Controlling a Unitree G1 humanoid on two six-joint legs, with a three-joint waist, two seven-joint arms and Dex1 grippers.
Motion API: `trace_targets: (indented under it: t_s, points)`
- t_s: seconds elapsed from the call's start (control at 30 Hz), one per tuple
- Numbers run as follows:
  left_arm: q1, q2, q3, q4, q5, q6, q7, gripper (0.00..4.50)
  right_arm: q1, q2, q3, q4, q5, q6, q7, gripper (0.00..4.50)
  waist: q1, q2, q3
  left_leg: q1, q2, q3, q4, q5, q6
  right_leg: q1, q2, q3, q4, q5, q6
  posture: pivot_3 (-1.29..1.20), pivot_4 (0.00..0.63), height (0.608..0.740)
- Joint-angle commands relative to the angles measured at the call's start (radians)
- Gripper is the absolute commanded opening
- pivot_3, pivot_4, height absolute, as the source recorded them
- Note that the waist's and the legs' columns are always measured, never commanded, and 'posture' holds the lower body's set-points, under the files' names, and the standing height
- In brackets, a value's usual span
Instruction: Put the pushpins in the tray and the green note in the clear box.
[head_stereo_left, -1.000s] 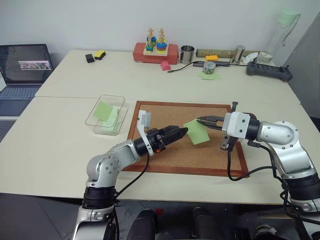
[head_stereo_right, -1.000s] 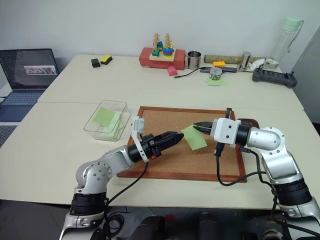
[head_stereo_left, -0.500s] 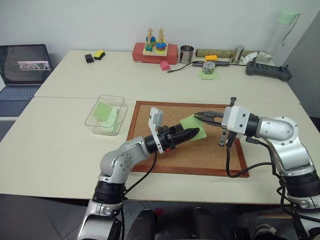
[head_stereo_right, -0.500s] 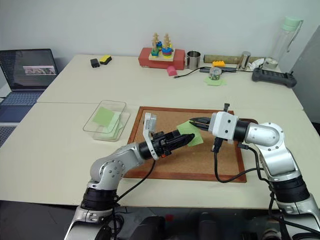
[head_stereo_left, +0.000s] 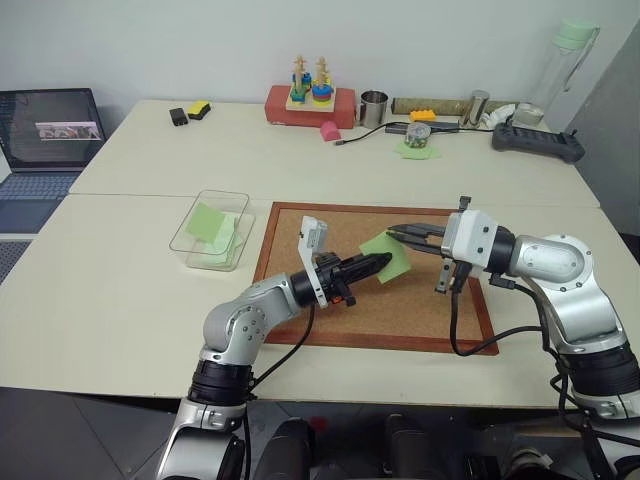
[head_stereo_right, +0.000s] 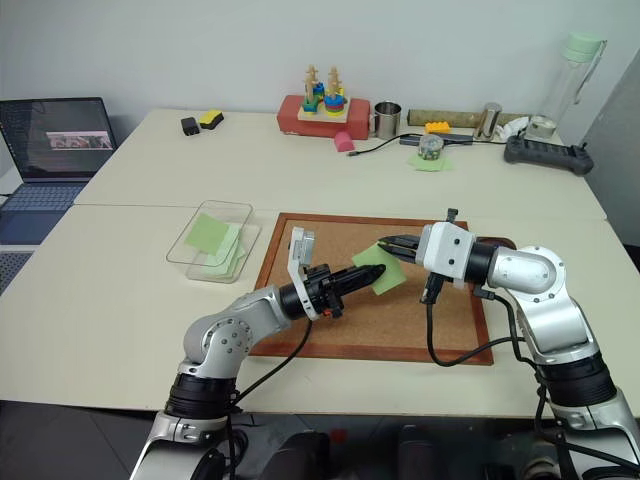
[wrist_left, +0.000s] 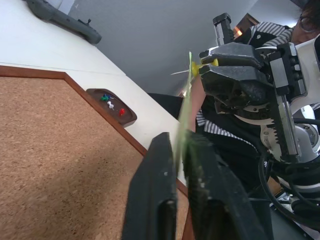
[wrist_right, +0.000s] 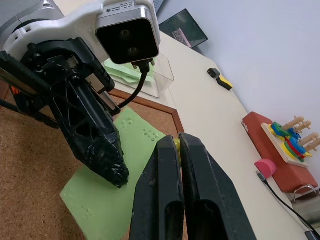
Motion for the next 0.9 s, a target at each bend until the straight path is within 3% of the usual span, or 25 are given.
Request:
trace_targets:
  t_s: [0.03,0.5,0.73,0.9]
  points:
    - [-0.013,-0.007,0.009,-0.011,-0.001,-0.022,-0.008,0.04,0.009,0.003,-0.031,-0.026,0.027,-0.017,-0.013,0.00,0.000,0.000,0.000,0.000,0.000,0.000,0.000,0.000,0.000,0.000,0.000,0.000,0.000,0.000,0.000,0.00,0.150,0.740]
    - [-0.004,-0.027,0.017,0.071,0.071,-0.059,0.055,0.04,0.028,-0.008,-0.213,-0.071,0.274,0.353,-0.113,0.00,0.001,0.000,0.000,0.000,0.000,0.000,0.001,0.000,0.000,0.000,0.000,0.000,0.001,0.000,0.000,0.00,0.150,0.740]
    - [0.010,-0.029,0.021,0.018,0.061,-0.046,0.070,0.04,0.073,-0.092,-0.231,0.156,0.077,0.419,-0.286,0.00,0.002,0.000,0.000,0.000,-0.001,0.001,0.001,0.000,0.000,0.000,0.000,0.000,0.001,0.000,0.000,0.00,0.150,0.740]
    - [0.020,-0.021,0.012,-0.008,0.067,-0.042,0.072,0.04,0.062,-0.072,-0.235,0.301,0.021,0.443,-0.376,0.00,-0.002,0.001,-0.001,0.000,-0.001,0.002,0.001,0.000,0.000,0.000,0.000,0.001,0.001,0.000,0.000,0.00,0.150,0.740]
